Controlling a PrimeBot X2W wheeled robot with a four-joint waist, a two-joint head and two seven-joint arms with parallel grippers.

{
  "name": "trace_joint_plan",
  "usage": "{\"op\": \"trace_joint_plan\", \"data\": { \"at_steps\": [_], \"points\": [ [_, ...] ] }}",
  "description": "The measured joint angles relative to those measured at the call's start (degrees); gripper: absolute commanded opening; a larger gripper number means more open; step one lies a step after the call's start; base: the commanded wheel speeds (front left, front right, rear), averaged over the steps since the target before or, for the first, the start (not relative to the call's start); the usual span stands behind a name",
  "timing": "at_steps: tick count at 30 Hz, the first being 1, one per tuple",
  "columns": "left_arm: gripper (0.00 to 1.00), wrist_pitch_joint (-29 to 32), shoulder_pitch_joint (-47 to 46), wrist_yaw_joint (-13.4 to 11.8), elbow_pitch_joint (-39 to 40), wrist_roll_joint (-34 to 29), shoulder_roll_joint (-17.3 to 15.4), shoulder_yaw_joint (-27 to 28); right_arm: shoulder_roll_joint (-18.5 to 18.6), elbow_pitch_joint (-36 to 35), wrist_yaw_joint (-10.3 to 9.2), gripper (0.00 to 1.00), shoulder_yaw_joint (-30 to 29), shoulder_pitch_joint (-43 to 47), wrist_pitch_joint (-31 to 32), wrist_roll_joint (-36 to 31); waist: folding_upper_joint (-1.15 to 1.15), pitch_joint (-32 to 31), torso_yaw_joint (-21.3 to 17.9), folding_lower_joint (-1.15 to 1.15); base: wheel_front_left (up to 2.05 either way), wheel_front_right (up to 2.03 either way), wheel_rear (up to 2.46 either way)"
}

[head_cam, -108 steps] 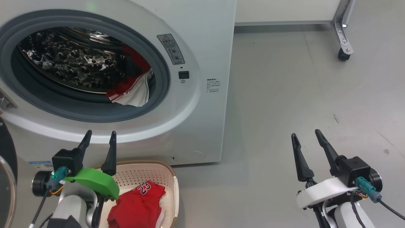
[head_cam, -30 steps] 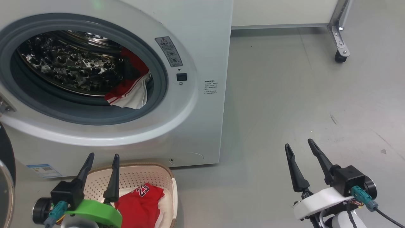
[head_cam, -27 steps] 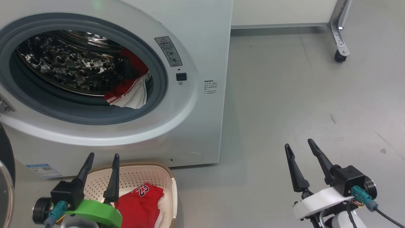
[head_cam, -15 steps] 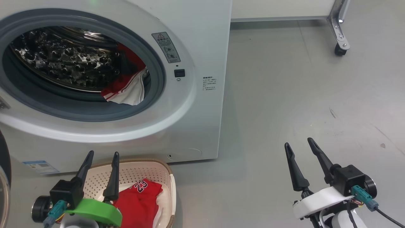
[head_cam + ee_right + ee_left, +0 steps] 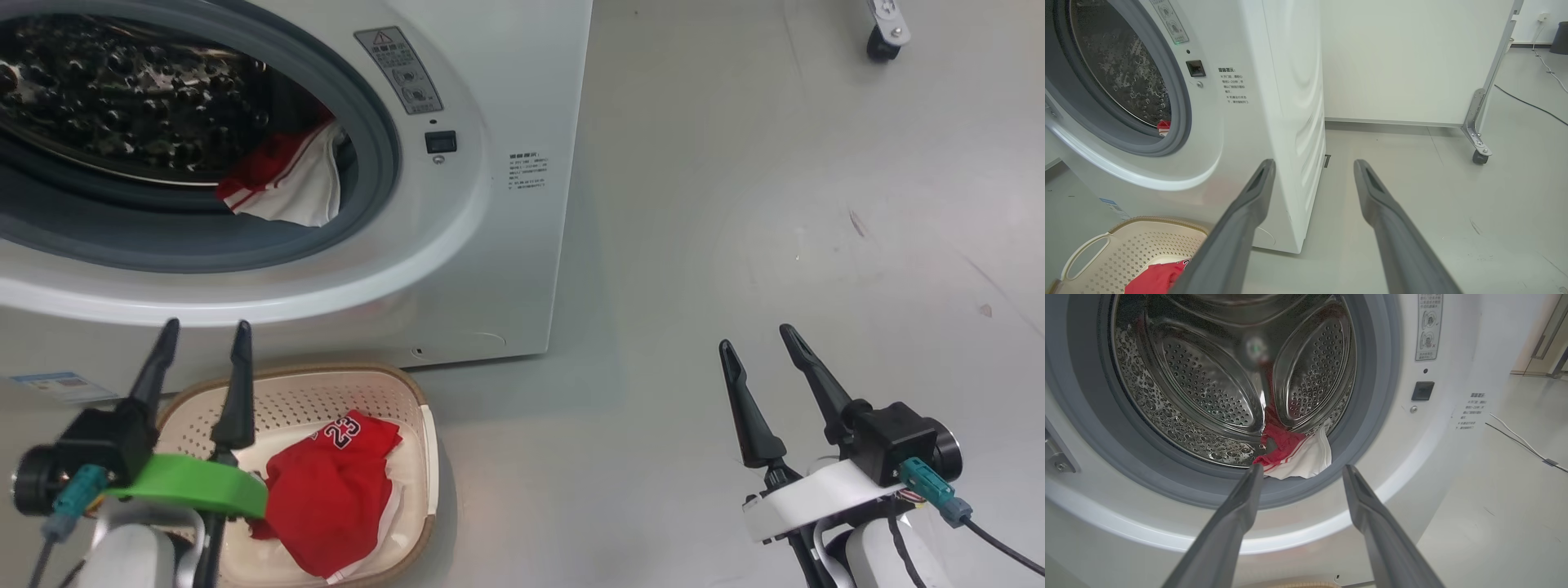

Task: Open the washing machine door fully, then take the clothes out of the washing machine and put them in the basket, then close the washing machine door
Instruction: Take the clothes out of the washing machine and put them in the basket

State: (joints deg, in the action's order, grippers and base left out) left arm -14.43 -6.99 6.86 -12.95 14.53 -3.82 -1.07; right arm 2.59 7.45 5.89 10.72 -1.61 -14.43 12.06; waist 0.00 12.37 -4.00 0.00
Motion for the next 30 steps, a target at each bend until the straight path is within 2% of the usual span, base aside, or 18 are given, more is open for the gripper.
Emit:
{"op": "trace_joint_plan", "data": {
  "at_steps": [4,12,18,27,30],
  "points": [
    [1.0,1.12,-4.05,-0.03,0.56,0.02,-2.01,1.47,0.0,-0.59,-0.03,1.0,0.71,-1.35,0.0,0.0,0.0,2.8,-0.7,0.0,0.0,0.0,0.0],
    [1.0,8.02,-14.11,-0.27,0.29,0.58,-6.35,4.21,0.01,-1.6,-0.07,1.0,3.16,-5.31,0.0,0.04,0.0,9.39,-3.13,0.0,0.0,0.0,0.0],
    [1.0,14.0,-20.15,-0.6,-3.14,1.09,-9.96,5.67,0.02,-1.63,-0.35,1.0,4.67,-6.84,0.0,1.6,0.0,12.52,-6.04,0.0,0.0,0.0,0.0],
    [1.0,21.39,-29.34,-0.58,-7.81,1.51,-13.36,5.16,0.03,-1.85,-1.02,1.0,6.48,-8.67,0.0,2.24,0.0,16.04,-10.27,0.0,0.0,0.0,0.0],
    [1.0,23.76,-32.24,-0.58,-9.94,1.52,-13.47,4.88,0.02,-2.24,-1.11,1.0,6.84,-9.18,0.0,2.3,0.0,17.16,-11.28,0.0,0.0,0.0,0.0]
  ]
}}
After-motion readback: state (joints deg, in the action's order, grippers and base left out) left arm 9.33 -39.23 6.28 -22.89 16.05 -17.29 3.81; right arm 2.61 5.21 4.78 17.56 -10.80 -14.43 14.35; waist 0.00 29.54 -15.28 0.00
